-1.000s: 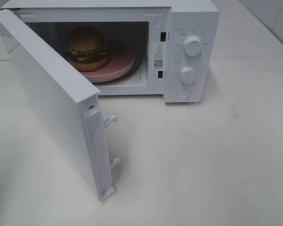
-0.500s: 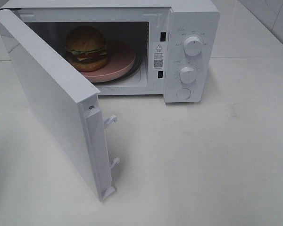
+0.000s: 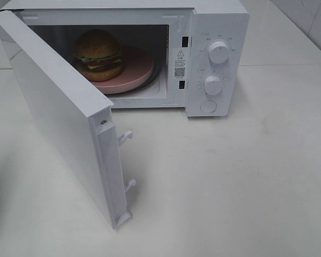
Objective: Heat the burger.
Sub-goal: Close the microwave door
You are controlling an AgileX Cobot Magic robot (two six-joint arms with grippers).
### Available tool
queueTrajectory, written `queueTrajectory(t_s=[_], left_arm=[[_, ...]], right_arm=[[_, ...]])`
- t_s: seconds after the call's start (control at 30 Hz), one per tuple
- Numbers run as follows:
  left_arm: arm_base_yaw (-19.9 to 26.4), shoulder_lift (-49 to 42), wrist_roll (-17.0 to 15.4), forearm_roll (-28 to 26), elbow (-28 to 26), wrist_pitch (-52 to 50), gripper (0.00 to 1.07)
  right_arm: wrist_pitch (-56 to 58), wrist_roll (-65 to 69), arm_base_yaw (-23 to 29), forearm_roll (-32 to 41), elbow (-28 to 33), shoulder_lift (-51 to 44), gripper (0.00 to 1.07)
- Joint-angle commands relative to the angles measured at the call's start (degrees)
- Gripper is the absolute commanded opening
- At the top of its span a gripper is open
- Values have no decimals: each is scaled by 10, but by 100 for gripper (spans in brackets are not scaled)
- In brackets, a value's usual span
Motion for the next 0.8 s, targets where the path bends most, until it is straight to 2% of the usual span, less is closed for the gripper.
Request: queueTrajectory(t_s=[0.03, 0.07, 0.13, 0.2, 0.23, 0.33, 0.4, 0.43, 0.5, 0.63, 0.8], left_arm=[[-23, 62, -76, 100, 2, -77, 0], [-23, 62, -76, 100, 2, -77, 0], [-30, 106, -111, 135, 2, -106, 0], [-30, 117, -119, 143, 2, -114, 0], [-30, 143, -136, 160, 1, -133, 0], [-30, 155, -144, 167, 1, -147, 0], [-30, 199, -175, 209, 1, -198, 0], [-30, 199, -175, 209, 1, -198, 0], [-30, 230, -195, 229, 1, -235, 0], [-32, 260, -205, 248, -5, -267, 0], [-70, 308, -202, 248, -32, -272, 0]], right_arm=[[-9, -4, -5, 2, 2, -17, 75], [-9, -4, -5, 2, 2, -17, 75], [-9, -4, -5, 2, 2, -17, 75], [-9, -4, -5, 2, 2, -17, 75], [-9, -4, -5, 2, 2, -17, 75], [-9, -4, -5, 2, 2, -17, 75], [-9, -4, -5, 2, 2, -17, 75], [-9, -4, -5, 2, 2, -17, 75], [-9, -4, -5, 2, 2, -17, 75], [-9, -4, -5, 2, 2, -17, 75], [-9, -4, -5, 2, 2, -17, 75]])
